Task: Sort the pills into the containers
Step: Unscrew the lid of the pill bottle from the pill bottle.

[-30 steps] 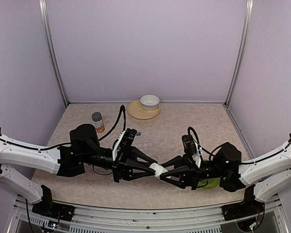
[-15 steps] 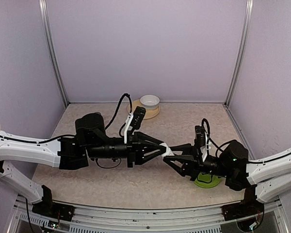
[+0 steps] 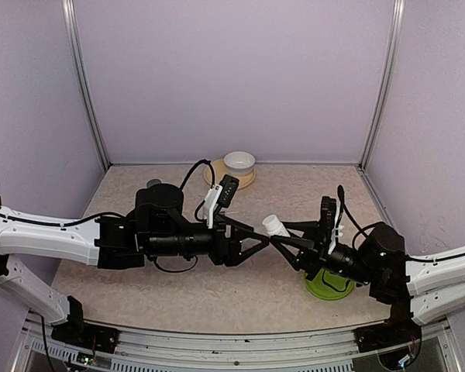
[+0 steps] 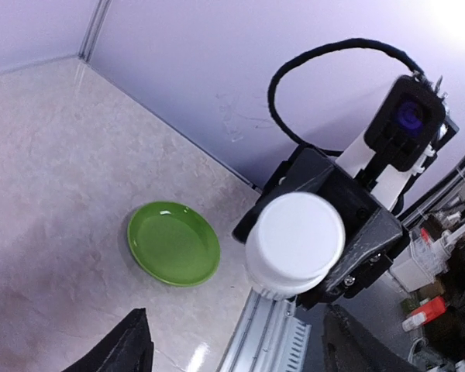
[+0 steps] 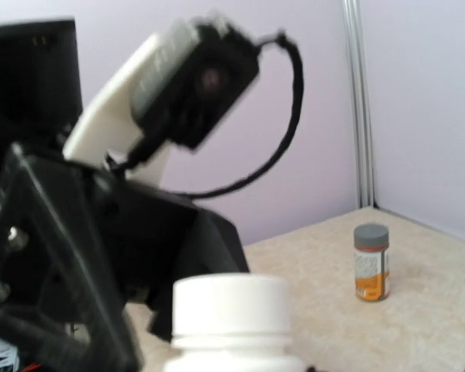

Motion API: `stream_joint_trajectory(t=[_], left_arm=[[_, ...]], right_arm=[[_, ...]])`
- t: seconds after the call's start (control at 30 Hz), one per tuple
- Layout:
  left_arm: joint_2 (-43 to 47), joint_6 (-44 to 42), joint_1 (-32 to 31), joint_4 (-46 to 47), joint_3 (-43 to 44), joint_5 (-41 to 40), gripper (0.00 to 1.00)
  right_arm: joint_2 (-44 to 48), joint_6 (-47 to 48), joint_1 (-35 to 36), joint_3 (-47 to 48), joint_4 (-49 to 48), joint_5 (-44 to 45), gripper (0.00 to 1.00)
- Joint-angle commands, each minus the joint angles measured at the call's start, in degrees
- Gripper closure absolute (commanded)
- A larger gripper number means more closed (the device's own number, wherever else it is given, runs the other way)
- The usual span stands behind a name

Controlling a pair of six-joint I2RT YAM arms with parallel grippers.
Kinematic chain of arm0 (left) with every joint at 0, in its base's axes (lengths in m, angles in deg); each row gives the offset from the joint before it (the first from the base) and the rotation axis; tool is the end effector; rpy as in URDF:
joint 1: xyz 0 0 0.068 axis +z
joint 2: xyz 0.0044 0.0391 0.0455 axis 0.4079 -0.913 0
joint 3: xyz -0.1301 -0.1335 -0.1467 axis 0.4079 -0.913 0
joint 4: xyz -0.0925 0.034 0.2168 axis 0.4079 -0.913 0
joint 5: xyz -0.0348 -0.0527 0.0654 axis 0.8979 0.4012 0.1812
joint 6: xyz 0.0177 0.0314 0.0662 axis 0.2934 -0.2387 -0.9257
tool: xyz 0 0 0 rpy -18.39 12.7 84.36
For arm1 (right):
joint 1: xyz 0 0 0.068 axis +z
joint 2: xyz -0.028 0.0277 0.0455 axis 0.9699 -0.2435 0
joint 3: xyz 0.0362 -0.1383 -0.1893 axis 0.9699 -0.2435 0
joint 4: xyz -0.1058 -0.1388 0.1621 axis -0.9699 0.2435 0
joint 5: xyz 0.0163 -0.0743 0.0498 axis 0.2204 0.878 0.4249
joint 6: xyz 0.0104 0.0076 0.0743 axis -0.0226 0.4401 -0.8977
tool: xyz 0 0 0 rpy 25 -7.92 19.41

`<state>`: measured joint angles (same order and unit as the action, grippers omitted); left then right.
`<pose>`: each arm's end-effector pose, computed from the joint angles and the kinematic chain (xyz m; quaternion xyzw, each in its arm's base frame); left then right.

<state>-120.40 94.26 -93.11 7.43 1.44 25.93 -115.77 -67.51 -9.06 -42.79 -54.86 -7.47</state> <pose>0.1150 -0.3196 0.2676 0.2894 0.7155 -0.5100 0.3798 0.0972 0.2276 0.2437 -0.2962 0.5595 0.4872 0.6015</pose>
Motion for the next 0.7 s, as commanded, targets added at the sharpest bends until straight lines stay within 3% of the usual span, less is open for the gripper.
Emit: stream_joint_trajectory(t=[0.0, 0.07, 0.1, 0.3, 0.67], left_arm=[[3.4, -3.1, -0.3, -1.2, 1.2, -0.3, 0.17], [5.4, -7.2, -0.3, -0.2, 0.4, 0.7, 0.02], [6.2, -10.9, -0.1, 0.4, 0.1, 2.1, 0.01], [9.1, -22.1, 1.0, 6.4, -2.7, 16.2, 0.01], [3.5, -23.2, 1.4, 10.3, 2.2, 30.5, 0.01]], right_arm=[[3.3, 1.2, 0.4, -0.4, 2.2, 0.0, 0.98], [4.4, 0.1, 0.4, -0.7, 2.8, -2.0, 0.98], [4.8, -0.6, 0.4, -0.9, 2.8, -3.5, 0.98], [5.3, -4.7, 0.4, -1.5, 0.7, -13.1, 0.99], [2.9, -5.6, 0.5, -3.7, -13.8, -25.7, 1.00]])
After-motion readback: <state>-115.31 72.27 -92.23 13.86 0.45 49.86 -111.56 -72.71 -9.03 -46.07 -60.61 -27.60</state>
